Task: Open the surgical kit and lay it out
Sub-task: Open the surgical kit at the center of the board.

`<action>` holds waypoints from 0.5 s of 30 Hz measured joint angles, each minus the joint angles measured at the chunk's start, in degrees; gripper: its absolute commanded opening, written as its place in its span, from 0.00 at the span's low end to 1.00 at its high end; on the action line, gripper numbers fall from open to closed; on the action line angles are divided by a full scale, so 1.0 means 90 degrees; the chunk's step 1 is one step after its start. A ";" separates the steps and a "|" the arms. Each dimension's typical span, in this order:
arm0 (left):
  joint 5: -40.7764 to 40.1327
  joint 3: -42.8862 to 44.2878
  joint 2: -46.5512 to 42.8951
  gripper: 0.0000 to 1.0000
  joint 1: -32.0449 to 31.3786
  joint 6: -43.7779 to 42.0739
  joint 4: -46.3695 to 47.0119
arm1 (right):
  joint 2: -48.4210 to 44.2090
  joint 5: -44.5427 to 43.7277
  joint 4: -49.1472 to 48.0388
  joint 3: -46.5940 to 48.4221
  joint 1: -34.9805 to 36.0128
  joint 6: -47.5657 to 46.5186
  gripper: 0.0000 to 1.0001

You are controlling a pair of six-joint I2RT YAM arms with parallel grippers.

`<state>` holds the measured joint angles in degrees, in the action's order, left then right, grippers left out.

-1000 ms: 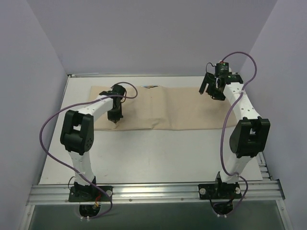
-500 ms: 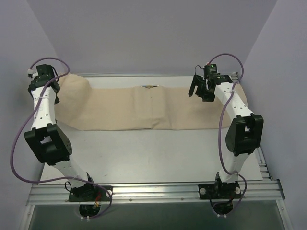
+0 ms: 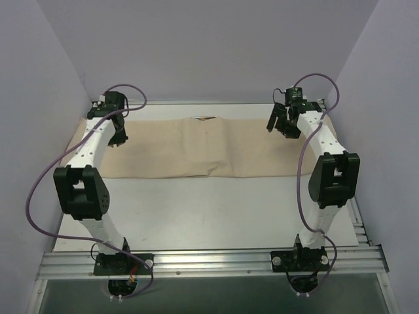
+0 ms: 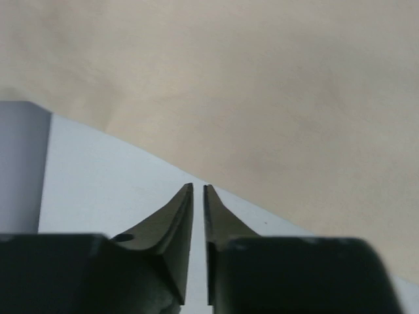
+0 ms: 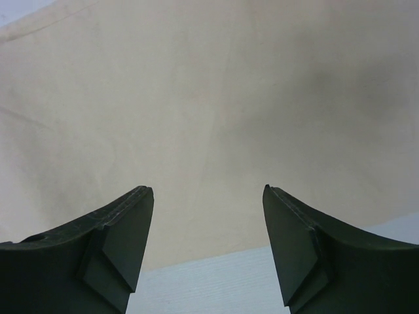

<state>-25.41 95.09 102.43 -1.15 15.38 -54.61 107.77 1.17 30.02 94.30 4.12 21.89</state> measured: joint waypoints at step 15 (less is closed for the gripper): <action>0.1889 -0.0503 0.1911 0.02 0.0063 0.0527 0.0648 | 0.0823 -0.0699 -0.0359 -0.0095 -0.0916 -0.0374 0.36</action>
<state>-8.40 90.56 119.63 -0.58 20.12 -48.77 115.18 -5.13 26.79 93.45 -4.12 18.52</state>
